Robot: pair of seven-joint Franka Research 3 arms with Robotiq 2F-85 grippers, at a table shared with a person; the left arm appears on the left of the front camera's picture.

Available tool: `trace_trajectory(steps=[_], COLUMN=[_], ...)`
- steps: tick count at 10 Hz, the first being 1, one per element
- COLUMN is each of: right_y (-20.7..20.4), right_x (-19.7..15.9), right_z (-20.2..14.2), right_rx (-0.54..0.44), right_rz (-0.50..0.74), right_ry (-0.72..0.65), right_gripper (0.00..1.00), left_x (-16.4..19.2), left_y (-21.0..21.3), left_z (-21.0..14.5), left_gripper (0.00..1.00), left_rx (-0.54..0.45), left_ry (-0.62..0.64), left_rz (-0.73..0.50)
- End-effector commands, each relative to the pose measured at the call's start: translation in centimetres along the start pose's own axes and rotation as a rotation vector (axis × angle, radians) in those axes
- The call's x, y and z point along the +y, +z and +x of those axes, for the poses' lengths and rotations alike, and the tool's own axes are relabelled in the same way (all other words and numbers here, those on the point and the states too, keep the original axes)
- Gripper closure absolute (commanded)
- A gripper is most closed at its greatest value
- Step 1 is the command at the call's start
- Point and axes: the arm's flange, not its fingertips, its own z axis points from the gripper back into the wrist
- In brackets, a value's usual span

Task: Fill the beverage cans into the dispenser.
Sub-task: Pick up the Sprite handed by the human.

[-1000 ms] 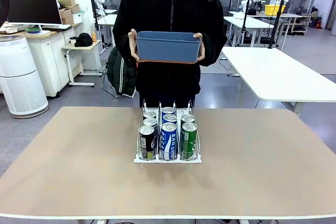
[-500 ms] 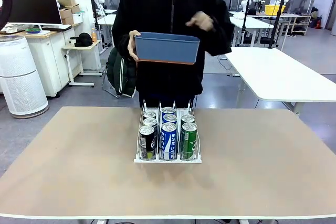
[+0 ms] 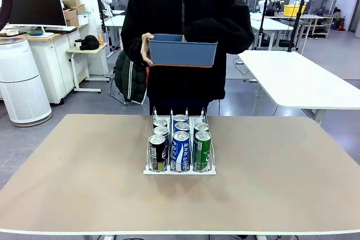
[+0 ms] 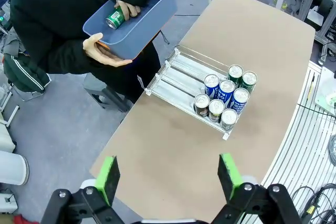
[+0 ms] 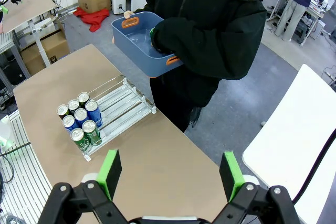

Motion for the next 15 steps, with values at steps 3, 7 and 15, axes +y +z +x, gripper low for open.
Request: trace_trajectory(steps=[3, 7, 15], right_y=[-0.14, -0.14, -0.14], right_x=[0.19, 0.19, 0.19], right_z=[-0.09, -0.09, -0.09], right_rx=[-0.002, -0.002, -0.002], right_rz=[0.007, 0.007, 0.007], right_ry=[0.000, 0.000, 0.000], right_gripper=[0.00, 0.00, 0.00], left_x=[0.05, 0.05, 0.05], left_y=[0.08, 0.08, 0.08], left_z=[-0.16, -0.16, -0.16], left_gripper=[0.00, 0.00, 0.00], left_rx=[0.000, 0.000, 0.000], left_ry=[0.000, 0.000, 0.000], left_rz=[0.001, 0.001, 0.001])
